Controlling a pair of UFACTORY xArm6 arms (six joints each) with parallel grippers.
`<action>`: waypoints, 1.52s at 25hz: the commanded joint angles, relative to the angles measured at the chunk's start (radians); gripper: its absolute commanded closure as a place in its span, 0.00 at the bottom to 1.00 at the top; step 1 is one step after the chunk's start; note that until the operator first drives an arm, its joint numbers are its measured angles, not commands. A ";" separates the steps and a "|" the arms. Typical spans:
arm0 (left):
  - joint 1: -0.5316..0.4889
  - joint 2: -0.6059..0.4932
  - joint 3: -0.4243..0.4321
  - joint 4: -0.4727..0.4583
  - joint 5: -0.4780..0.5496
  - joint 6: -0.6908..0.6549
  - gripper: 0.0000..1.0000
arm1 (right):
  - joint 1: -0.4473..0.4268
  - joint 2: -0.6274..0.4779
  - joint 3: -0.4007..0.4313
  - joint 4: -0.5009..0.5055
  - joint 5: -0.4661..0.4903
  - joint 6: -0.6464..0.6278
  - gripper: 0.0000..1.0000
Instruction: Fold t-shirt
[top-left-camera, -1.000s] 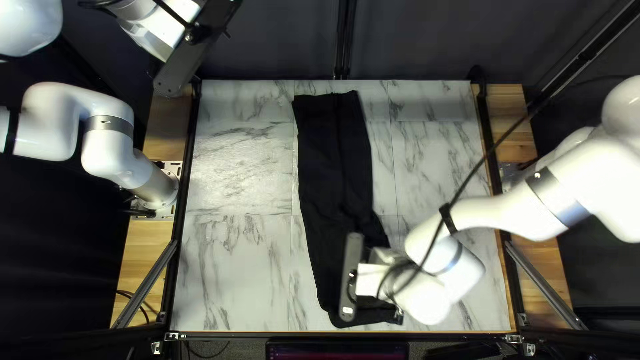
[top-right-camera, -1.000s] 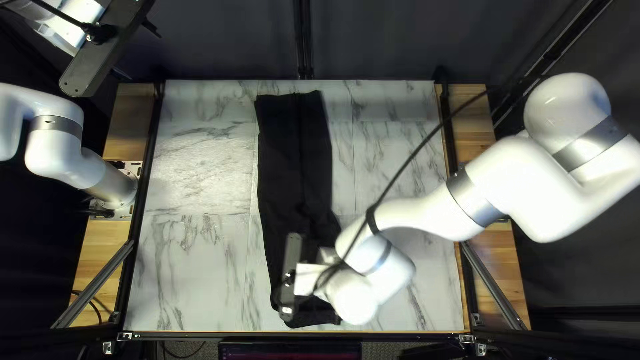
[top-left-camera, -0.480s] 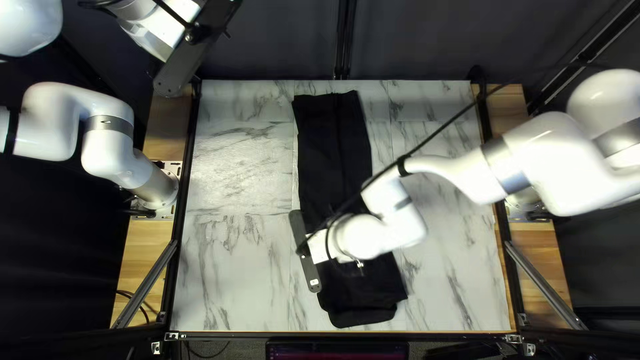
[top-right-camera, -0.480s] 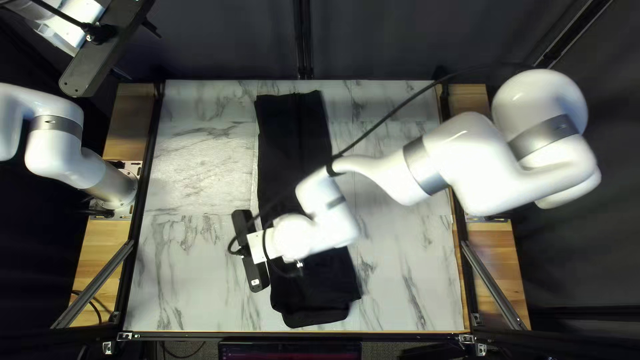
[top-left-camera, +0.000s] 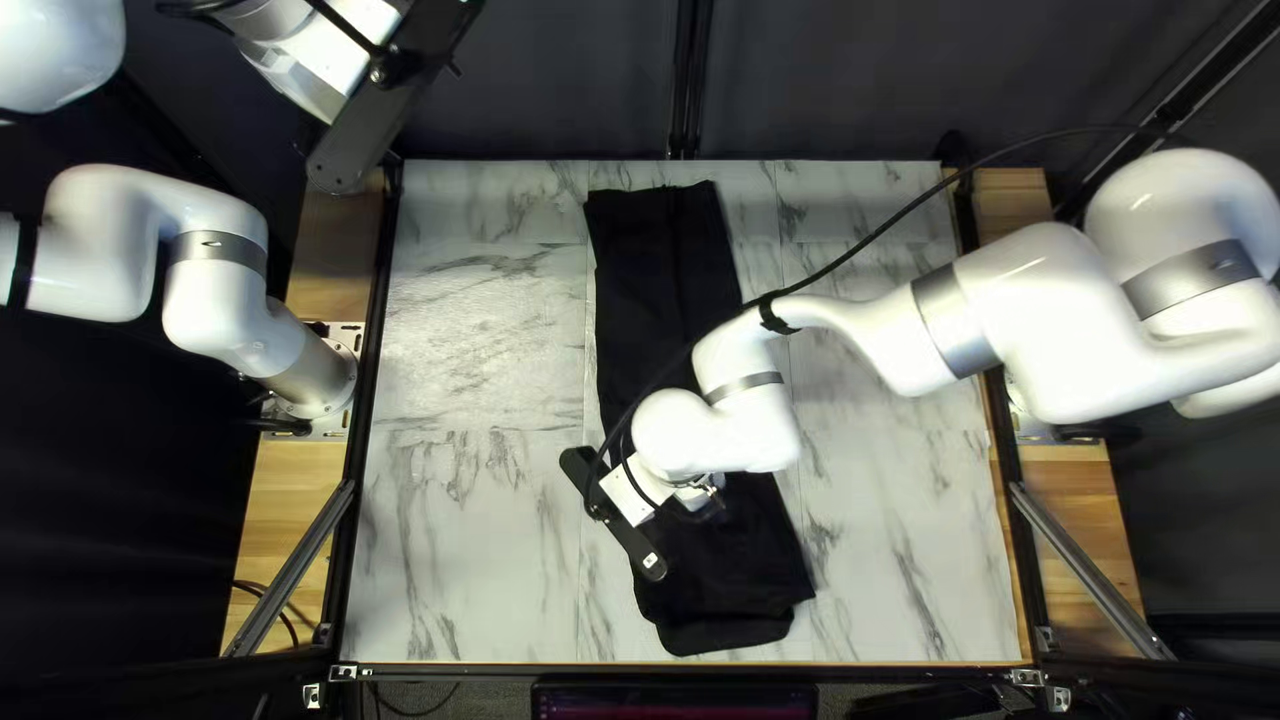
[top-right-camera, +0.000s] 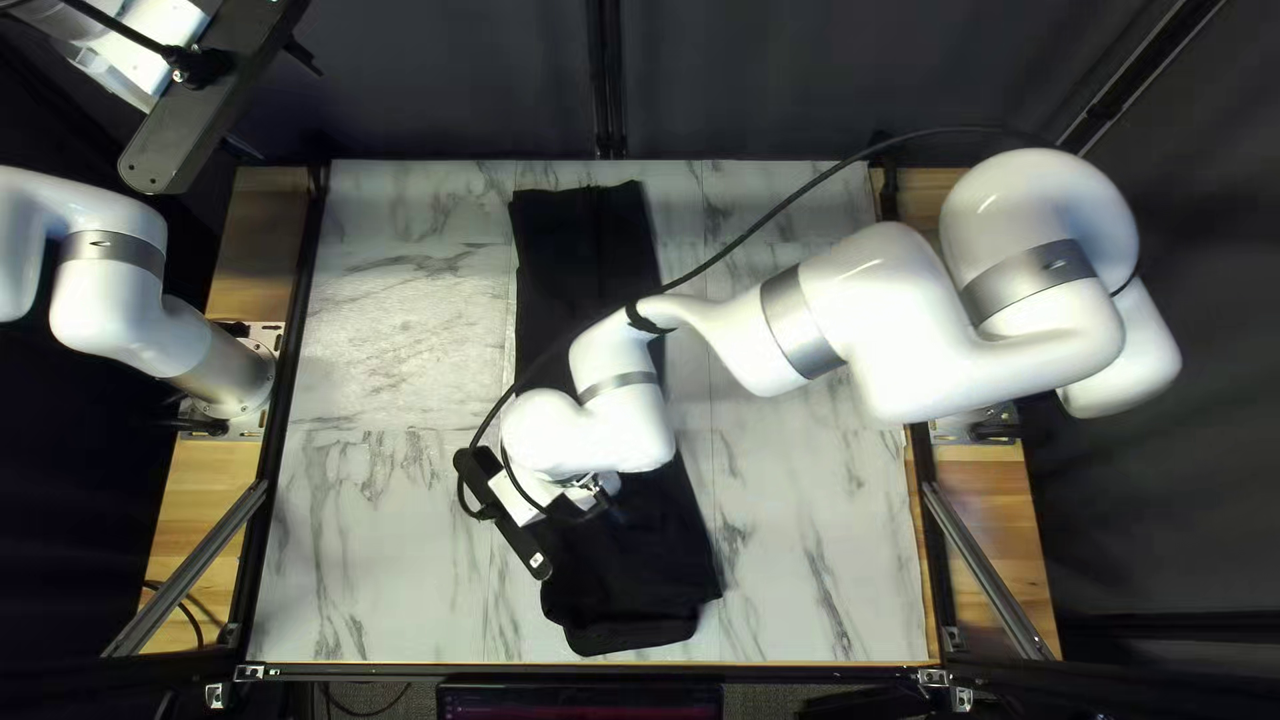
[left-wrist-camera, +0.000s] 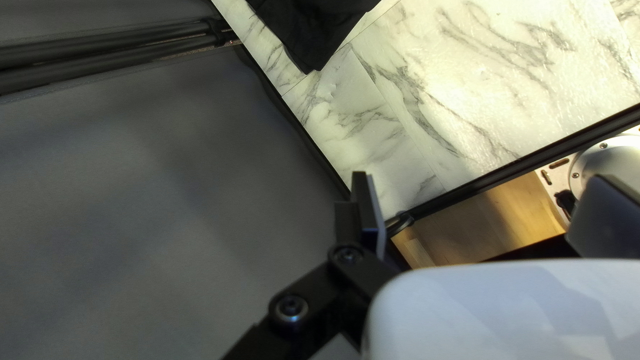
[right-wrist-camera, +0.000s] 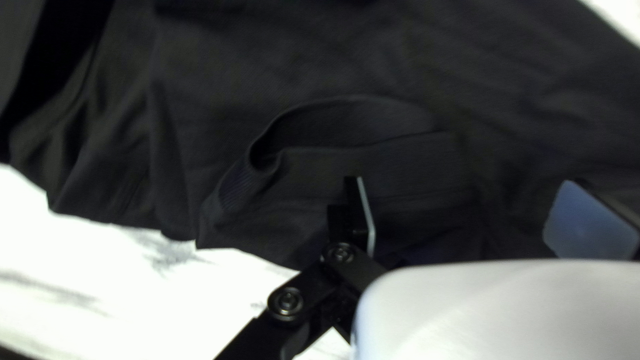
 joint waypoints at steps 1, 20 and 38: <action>0.000 0.000 0.000 0.000 0.000 0.000 0.00 | -0.010 0.040 -0.057 0.014 0.065 -0.025 0.00; 0.000 0.000 0.000 0.000 0.000 0.000 0.00 | -0.008 0.211 -0.331 0.060 0.381 -0.103 0.00; 0.000 0.000 0.000 0.000 0.000 0.000 0.00 | 0.006 -0.145 0.173 0.096 0.111 -0.014 0.00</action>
